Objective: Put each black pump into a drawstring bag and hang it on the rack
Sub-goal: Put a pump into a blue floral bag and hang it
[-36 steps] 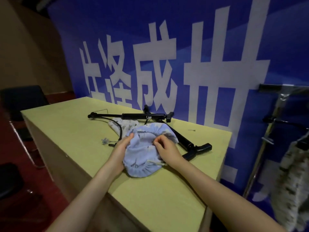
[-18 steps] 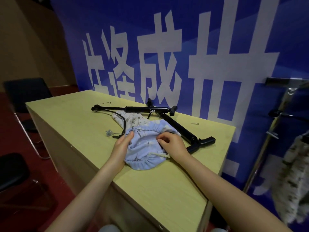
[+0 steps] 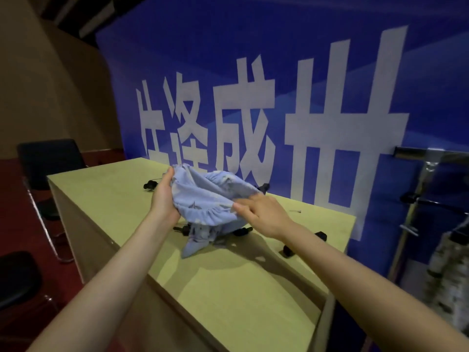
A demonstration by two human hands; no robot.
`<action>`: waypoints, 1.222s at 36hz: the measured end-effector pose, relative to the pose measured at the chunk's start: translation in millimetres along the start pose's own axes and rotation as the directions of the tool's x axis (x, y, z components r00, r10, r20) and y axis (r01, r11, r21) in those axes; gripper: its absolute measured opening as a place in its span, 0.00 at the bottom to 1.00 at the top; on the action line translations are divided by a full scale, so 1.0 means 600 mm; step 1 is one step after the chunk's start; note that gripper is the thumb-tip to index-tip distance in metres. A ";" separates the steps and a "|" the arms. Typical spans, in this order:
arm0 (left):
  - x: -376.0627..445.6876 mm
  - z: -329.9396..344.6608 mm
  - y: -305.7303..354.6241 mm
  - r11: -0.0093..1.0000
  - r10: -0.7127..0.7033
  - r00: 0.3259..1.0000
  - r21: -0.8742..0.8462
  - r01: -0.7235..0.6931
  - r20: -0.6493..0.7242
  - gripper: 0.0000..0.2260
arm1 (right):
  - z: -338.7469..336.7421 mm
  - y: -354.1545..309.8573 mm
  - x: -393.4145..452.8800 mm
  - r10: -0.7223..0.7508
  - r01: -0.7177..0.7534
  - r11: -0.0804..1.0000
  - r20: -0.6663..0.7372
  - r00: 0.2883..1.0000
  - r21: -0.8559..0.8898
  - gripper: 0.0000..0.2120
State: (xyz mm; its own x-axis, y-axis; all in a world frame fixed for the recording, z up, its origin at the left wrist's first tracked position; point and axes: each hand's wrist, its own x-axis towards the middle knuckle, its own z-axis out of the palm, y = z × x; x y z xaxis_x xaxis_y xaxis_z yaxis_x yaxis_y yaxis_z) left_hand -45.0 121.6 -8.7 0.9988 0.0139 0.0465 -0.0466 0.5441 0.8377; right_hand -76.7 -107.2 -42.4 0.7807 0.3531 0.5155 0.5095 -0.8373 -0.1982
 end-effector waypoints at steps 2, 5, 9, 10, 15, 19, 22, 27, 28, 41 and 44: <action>0.014 0.000 0.025 0.998 0.058 0.994 -0.014 -0.060 -0.092 0.23 | -0.030 -0.005 0.019 0.003 -0.001 0.999 -0.080 0.997 0.033 0.17; 0.023 0.020 0.059 0.982 0.161 0.958 -0.058 -0.180 -0.238 0.19 | -0.068 -0.015 0.050 0.014 0.022 0.985 -0.210 0.978 0.171 0.10; 0.016 0.069 0.085 0.936 0.336 0.863 0.026 -0.352 -0.378 0.11 | -0.097 -0.026 0.081 0.206 -0.065 0.837 -0.202 0.958 0.544 0.10; 0.014 0.078 0.088 0.917 0.383 0.844 0.046 -0.396 -0.376 0.11 | -0.100 -0.027 0.087 0.227 -0.076 0.795 -0.178 0.958 0.601 0.10; 0.010 0.112 0.102 0.846 0.531 0.799 0.139 -0.514 -0.282 0.07 | -0.097 -0.001 0.094 0.336 -0.144 0.669 -0.124 0.934 0.730 0.07; 0.009 0.123 0.069 0.792 0.594 0.792 0.279 -0.544 -0.141 0.11 | -0.072 0.053 0.079 0.480 -0.286 0.616 -0.062 0.875 0.734 0.08; 0.015 0.108 0.022 0.787 0.552 0.829 0.385 -0.483 -0.089 0.11 | -0.048 0.092 0.054 0.542 -0.427 0.668 -0.006 0.841 0.609 0.10; 0.049 0.061 -0.058 0.745 0.434 0.900 0.577 -0.334 -0.040 0.15 | -0.015 0.131 0.011 0.586 -0.553 0.730 0.048 0.809 0.400 0.11; 0.054 0.053 -0.071 0.721 0.420 0.907 0.618 -0.313 -0.030 0.15 | -0.009 0.137 0.007 0.591 -0.563 0.732 0.054 0.805 0.384 0.11; 0.116 -0.066 -0.110 0.482 0.466 0.879 0.861 -0.161 -0.097 0.16 | 0.046 0.159 0.125 0.529 -0.526 0.802 0.073 0.846 0.283 0.12; 0.139 -0.104 -0.135 0.465 0.391 0.914 0.880 -0.096 -0.107 0.17 | 0.073 0.161 0.181 0.480 -0.494 0.849 0.120 0.869 0.186 0.14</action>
State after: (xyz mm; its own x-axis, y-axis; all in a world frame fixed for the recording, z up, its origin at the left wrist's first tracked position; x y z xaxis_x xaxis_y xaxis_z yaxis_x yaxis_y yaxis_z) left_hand 42.9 131.0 -106.9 0.8964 0.3149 0.3120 -0.1300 -0.4861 0.8642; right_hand 73.0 -131.6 -42.2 0.9664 -0.0447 0.2531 0.1141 -0.8078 -0.5783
